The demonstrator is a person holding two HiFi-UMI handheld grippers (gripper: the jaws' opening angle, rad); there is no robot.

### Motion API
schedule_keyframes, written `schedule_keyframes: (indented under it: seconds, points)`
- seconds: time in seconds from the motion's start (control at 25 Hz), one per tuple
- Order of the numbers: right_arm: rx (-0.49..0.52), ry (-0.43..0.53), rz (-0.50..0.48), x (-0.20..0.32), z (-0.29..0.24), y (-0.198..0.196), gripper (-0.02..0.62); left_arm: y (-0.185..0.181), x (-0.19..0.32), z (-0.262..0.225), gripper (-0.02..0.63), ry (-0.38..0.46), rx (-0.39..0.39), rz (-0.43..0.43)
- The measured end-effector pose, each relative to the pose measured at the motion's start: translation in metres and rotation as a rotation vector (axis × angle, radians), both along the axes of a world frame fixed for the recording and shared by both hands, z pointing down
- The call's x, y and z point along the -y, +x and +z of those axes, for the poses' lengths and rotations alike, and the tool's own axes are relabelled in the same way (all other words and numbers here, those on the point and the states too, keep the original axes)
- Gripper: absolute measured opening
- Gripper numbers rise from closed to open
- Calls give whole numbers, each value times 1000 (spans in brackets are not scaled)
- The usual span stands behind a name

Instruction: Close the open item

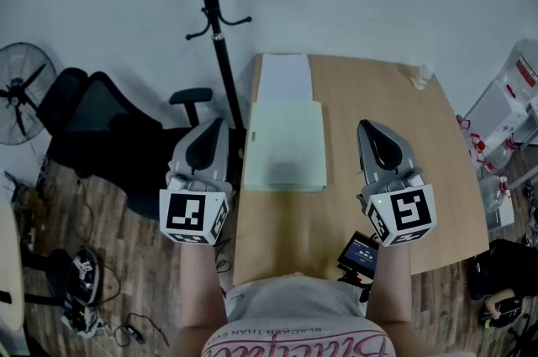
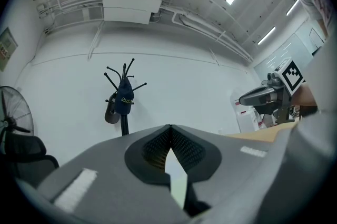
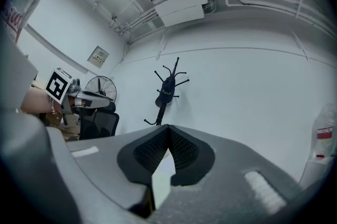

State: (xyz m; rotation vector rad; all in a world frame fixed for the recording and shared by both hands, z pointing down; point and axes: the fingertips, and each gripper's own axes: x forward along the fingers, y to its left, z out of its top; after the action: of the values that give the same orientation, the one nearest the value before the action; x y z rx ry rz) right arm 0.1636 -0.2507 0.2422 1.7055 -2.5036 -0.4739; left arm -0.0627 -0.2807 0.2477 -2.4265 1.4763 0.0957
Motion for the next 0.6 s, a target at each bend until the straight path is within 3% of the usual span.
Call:
schedule_keyframes:
  seconds: [0.6]
  points:
    - [-9, -16, -10, 4, 2, -2, 0, -5, -3, -5, 15, 11, 5, -11]
